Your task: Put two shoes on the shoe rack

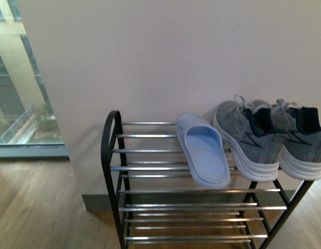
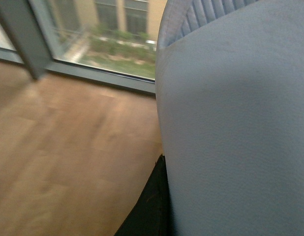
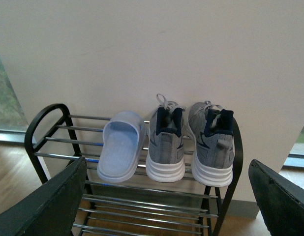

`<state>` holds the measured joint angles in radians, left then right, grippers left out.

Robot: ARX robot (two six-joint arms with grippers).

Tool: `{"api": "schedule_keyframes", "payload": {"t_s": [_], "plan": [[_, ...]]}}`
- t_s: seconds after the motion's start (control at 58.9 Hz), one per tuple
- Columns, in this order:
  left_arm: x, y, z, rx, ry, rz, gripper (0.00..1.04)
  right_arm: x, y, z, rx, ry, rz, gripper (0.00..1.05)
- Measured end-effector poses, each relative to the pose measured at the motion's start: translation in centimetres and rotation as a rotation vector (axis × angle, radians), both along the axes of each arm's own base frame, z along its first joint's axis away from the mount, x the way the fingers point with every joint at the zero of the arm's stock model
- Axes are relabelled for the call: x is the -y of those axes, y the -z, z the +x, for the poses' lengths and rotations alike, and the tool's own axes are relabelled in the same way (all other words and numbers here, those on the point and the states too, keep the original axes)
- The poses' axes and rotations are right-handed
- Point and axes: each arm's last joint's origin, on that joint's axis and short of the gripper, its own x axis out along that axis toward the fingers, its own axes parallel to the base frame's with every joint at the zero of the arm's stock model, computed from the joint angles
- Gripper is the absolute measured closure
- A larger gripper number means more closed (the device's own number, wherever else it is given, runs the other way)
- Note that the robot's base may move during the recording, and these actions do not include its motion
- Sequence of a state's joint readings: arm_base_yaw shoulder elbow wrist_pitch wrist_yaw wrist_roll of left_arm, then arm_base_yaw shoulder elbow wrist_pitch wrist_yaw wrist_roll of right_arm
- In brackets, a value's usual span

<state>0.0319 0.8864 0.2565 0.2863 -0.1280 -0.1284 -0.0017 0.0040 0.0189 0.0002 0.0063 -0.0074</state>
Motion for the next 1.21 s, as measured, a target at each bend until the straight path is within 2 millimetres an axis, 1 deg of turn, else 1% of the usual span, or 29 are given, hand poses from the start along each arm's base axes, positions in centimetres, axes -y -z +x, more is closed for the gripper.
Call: {"api": "schedule_keyframes", "payload": {"t_s": [0.085,0.17,0.187,0.221,0.238,0.306,0.323,0.407,0.526,0.628,0.662,0.747,0.866,0.917,0.951,1.035,1.069,1.205], "plan": [[1.5,-0.9,2.2,-0.011,0.043,-0.100,1.03,0.0,0.0,0.0,0.000,-0.003,0.000,0.09],[3.9,-1.5,5.3,-0.061,0.114,-0.194,1.03,0.0,0.0,0.0,0.000,-0.003,0.000,0.09],[4.3,-1.5,5.7,-0.067,0.124,-0.202,1.03,0.0,0.0,0.0,0.000,-0.003,0.000,0.09],[5.6,-1.7,7.3,-0.090,0.165,-0.220,1.03,0.0,0.0,0.0,0.000,-0.004,0.000,0.09],[6.5,-1.7,8.4,-0.108,0.185,-0.224,1.03,0.0,0.0,0.0,0.000,-0.005,0.000,0.09],[8.0,-1.7,10.3,-0.148,0.219,-0.230,1.03,0.0,0.0,0.0,0.000,-0.006,0.000,0.09],[8.7,-1.5,11.4,-0.174,0.232,-0.225,1.03,0.0,0.0,0.0,0.000,-0.006,0.000,0.09],[10.8,-0.8,14.9,-0.247,0.268,-0.174,1.03,0.0,0.0,0.0,0.000,-0.006,0.000,0.09],[12.0,0.2,17.8,-0.312,0.286,-0.110,1.03,0.0,0.0,0.0,0.000,-0.006,0.000,0.09],[12.7,1.3,21.1,-0.359,0.299,-0.035,1.03,0.0,0.0,0.0,0.000,-0.006,0.000,0.09],[12.9,1.5,21.7,-0.365,0.301,-0.021,1.03,0.0,0.0,0.0,0.000,-0.006,0.000,0.09],[13.5,2.5,24.1,-0.396,0.315,0.022,1.03,0.0,0.0,0.0,0.000,-0.006,0.000,0.09],[14.4,4.2,26.5,-0.439,0.328,0.065,1.03,0.0,0.0,0.0,0.000,-0.006,0.000,0.09],[14.9,4.9,27.3,-0.457,0.334,0.083,1.03,0.0,0.0,0.0,0.000,-0.006,0.000,0.09],[15.3,5.0,27.7,-0.456,0.336,0.098,1.03,0.0,0.0,0.0,0.000,-0.006,0.000,0.09],[16.2,4.7,28.6,-0.446,0.355,0.123,1.03,0.0,0.0,0.0,0.000,-0.006,0.000,0.09],[16.6,4.9,29.0,-0.448,0.364,0.135,1.03,0.0,0.0,0.0,0.000,-0.006,0.000,0.09],[18.2,6.9,29.9,-0.505,0.390,0.181,1.03,0.0,0.0,0.0,0.000,-0.006,0.000,0.09]]}}
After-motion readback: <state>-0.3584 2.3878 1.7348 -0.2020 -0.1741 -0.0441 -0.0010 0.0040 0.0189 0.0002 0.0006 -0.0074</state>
